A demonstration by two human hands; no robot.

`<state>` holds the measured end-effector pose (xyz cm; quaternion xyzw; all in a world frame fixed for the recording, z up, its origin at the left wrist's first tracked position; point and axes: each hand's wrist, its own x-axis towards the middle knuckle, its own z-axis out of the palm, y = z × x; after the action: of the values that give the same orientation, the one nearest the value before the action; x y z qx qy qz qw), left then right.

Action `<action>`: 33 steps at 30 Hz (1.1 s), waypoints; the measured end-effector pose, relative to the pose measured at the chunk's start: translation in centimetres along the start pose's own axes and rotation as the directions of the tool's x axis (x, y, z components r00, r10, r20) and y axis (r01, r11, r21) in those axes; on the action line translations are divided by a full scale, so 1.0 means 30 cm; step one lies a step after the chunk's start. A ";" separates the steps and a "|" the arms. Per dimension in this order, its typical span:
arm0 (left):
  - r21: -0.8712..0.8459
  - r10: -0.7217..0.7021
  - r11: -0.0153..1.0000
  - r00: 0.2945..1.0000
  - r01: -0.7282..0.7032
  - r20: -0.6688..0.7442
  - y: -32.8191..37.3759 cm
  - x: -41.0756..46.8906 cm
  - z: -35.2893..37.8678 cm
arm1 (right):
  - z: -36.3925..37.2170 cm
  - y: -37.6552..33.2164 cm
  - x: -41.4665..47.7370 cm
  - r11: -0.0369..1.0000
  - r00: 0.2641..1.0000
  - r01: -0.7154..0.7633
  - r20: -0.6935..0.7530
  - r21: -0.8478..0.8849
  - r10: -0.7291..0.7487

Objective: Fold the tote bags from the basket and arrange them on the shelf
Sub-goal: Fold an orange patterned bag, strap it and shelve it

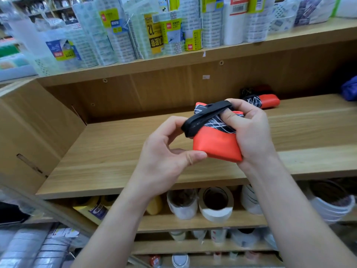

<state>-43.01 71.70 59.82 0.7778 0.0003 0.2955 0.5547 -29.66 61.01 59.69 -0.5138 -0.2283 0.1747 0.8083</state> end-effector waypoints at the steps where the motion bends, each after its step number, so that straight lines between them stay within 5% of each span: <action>1: 0.014 0.005 1.000 1.000 -0.005 -0.008 -0.006 0.000 -0.005 | 0.003 0.001 -0.008 0.999 1.000 -0.027 0.012 0.031 0.026; 4: 0.037 0.018 0.999 0.998 -0.015 -0.061 -0.023 0.000 -0.021 | -0.022 -0.018 -0.032 0.956 0.940 -0.236 0.291 0.173 0.179; 6: 0.062 0.031 0.998 0.996 -0.026 -0.086 -0.036 0.009 -0.023 | -0.028 -0.030 -0.049 0.958 0.910 -0.263 0.358 0.115 0.207; 10: 0.042 0.052 0.998 0.971 -0.044 -0.232 -0.060 0.045 0.012 | 0.038 -0.015 -0.068 0.983 0.996 -0.057 0.083 0.172 0.043; 14: -0.042 0.027 0.998 0.919 -0.048 -0.392 -0.075 0.074 0.076 | 0.076 -0.013 -0.063 0.958 0.996 0.039 -0.090 0.284 -0.014; 18: -0.142 -0.050 0.989 0.843 -0.032 -0.536 -0.084 0.079 0.144 | 0.103 0.000 -0.059 0.964 0.970 0.182 -0.194 0.195 -0.144; 28: -0.269 -0.197 0.959 0.888 0.087 -0.416 -0.093 0.039 0.169 | 0.116 0.035 -0.051 0.935 0.919 0.200 -0.386 0.292 -0.076; 33: -0.127 -0.153 0.985 0.915 0.113 -0.373 -0.101 -0.003 0.179 | 0.093 0.077 -0.027 0.945 0.868 0.325 -0.386 -0.033 -0.312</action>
<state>-39.63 68.20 56.02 0.6742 0.1458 0.4022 0.6021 -31.98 63.62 58.46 -0.4799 -0.1433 -0.0617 0.8634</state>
